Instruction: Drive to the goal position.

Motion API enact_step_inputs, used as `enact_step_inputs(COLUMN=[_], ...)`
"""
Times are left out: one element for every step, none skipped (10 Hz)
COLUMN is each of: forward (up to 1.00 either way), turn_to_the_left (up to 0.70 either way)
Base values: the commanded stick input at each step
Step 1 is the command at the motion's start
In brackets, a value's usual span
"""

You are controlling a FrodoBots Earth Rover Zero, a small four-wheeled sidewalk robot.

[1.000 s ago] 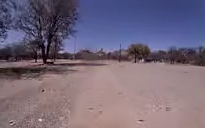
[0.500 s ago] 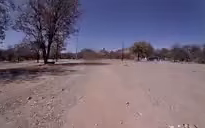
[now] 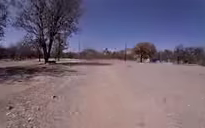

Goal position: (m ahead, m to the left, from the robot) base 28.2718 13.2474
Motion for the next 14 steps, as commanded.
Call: enact_step_inputs(forward=[1.0,1.0,1.0,1.0,1.0,1.0,1.0,1.0,1.0,1.0,1.0,1.0,1.0,1.0], turn_to_the_left=[0.0,0.0,0.0,0.0,0.0,0.0,0.0,0.0,0.0,0.0,0.0,0.0,0.0,0.0])
